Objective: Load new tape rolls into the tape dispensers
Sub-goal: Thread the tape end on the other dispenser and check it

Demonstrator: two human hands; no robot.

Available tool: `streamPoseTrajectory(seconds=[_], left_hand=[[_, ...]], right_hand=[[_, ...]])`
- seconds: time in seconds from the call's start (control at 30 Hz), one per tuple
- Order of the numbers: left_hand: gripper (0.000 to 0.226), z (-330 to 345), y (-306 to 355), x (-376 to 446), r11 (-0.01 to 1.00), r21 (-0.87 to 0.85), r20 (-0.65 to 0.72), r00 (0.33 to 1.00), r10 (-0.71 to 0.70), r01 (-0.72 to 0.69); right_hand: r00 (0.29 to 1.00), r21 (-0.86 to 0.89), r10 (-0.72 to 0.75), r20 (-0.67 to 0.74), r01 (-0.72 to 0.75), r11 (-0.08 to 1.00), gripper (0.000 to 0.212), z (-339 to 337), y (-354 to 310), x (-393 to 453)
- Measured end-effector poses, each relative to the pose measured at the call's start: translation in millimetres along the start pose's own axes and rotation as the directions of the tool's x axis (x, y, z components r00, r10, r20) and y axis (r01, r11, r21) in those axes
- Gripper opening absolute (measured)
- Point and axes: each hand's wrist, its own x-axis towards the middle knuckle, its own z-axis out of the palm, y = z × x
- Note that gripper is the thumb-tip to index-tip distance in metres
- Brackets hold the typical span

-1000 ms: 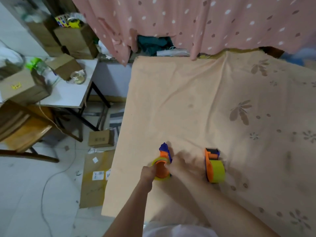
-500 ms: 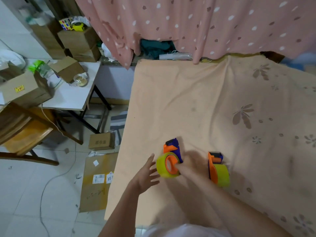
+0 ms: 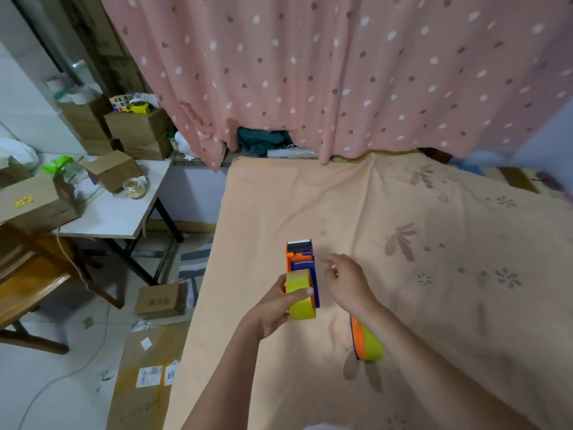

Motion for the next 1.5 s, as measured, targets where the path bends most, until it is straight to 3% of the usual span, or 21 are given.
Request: streamPoseTrajectory(seconds=[0.03,0.1,0.17,0.27,0.33,0.43,0.57,0.73,1.0,1.1,1.2,1.37,1.5], left_hand=[[0.080,3.5,1.8,-0.6,0.999,0.026,-0.016,1.000,0.022,-0.022],[0.087,8.9,3.8,-0.3,0.996,0.069,-0.035,0.998,0.060,-0.057],[0.094,13.2,5.6,0.9,0.989,0.122,-0.053,0.995,0.086,-0.079],[0.104,17.6,8.1,1.5,0.980,0.167,-0.054,0.991,0.120,-0.110],[0.107,19.1,9.4,0.9,0.974,0.194,-0.045,0.991,0.128,-0.117],[0.092,20.1,8.5,1.8,0.972,0.209,-0.044,0.992,0.122,-0.111],[0.083,20.0,4.7,3.7,0.969,0.230,-0.057,0.993,0.107,-0.092],[0.084,18.6,0.0,6.0,0.964,0.255,-0.046,0.994,0.094,-0.080],[0.095,21.4,-3.0,8.1,0.961,0.272,-0.040,0.997,0.065,-0.052],[0.099,25.9,-6.2,10.6,0.969,0.247,-0.047,0.998,0.042,-0.029],[0.099,30.8,-6.1,11.5,0.976,0.219,-0.050,0.998,0.030,-0.018],[0.102,34.1,-3.6,11.6,0.980,0.197,-0.040,0.999,0.013,-0.005],[0.098,33.1,-8.7,11.7,0.982,0.191,-0.043,0.999,0.002,0.006]], right_hand=[[0.996,-0.013,-0.079,-0.046,0.078,0.997,0.032,-6.7,-7.3,-1.0],[0.980,-0.059,-0.185,0.078,0.189,0.980,0.033,-15.2,-21.0,-0.9],[0.943,-0.174,-0.172,0.285,0.227,0.958,0.037,-16.9,-28.8,0.3],[0.918,-0.302,-0.102,0.383,0.229,0.925,0.047,-19.3,-32.8,2.7],[0.923,-0.336,-0.092,0.373,0.226,0.914,0.048,-21.8,-34.1,3.4],[0.930,-0.349,-0.071,0.361,0.205,0.914,0.044,-24.3,-36.2,2.5],[0.940,-0.247,-0.015,0.342,0.105,0.963,0.031,-27.8,-36.5,0.4],[0.924,-0.191,-0.004,0.381,0.082,0.978,0.013,-33.2,-36.5,-2.0],[0.935,-0.147,0.019,0.354,0.035,0.989,0.025,-34.2,-27.3,5.2],[0.935,-0.130,0.024,0.354,0.024,0.991,0.009,-35.8,-26.3,5.4],[0.935,-0.085,0.026,0.354,0.004,0.996,0.025,-39.5,-25.4,6.3],[0.932,-0.036,0.044,0.361,-0.034,0.999,0.025,-47.2,-23.8,8.6],[0.965,-0.044,0.076,0.249,-0.067,0.997,0.024,-56.9,-27.7,15.6]])
